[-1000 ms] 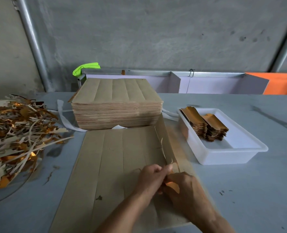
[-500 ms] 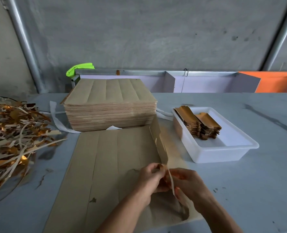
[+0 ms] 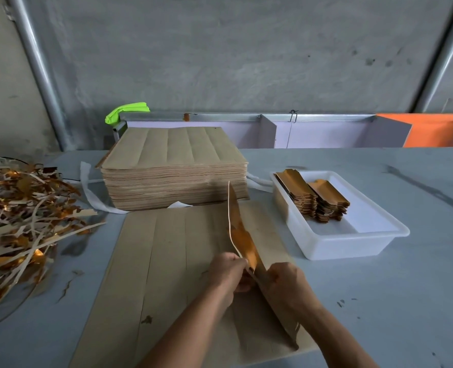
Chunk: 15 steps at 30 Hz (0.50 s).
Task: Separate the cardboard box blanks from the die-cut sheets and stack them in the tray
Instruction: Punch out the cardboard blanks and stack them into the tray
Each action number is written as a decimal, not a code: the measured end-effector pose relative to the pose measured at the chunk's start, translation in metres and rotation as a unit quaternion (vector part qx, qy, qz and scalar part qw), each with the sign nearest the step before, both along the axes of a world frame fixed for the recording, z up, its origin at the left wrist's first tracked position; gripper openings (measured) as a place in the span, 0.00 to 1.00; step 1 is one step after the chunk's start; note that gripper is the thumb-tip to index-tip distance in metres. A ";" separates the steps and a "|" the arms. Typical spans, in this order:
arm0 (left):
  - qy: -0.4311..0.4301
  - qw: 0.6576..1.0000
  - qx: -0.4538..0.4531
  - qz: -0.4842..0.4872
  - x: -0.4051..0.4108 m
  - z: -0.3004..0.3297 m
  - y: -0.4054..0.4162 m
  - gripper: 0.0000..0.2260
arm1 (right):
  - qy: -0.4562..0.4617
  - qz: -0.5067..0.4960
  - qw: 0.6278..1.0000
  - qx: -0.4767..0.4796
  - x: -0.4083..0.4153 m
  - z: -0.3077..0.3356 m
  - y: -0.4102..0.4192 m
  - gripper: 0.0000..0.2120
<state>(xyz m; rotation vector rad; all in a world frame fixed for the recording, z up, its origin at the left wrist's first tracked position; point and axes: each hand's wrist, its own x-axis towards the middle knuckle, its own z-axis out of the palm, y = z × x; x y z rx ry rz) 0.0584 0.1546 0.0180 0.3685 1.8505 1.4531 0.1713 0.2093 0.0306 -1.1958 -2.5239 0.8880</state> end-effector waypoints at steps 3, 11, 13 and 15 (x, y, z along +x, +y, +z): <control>0.006 1.000 -0.006 0.008 -0.002 -0.008 -0.003 0.08 | -0.045 0.018 0.998 0.030 -0.001 -0.006 -0.001 0.08; -0.083 0.990 0.107 0.041 -0.012 -0.029 -0.014 0.08 | 0.118 -0.170 0.963 -0.170 0.016 -0.007 0.009 0.09; -0.086 0.989 0.114 0.047 -0.011 -0.031 -0.014 0.09 | 0.203 -0.218 0.922 -0.246 0.024 -0.006 0.010 0.06; -0.088 0.988 0.113 0.050 -0.011 -0.031 -0.014 0.08 | 0.292 -0.252 0.873 -0.298 0.033 -0.003 0.011 0.04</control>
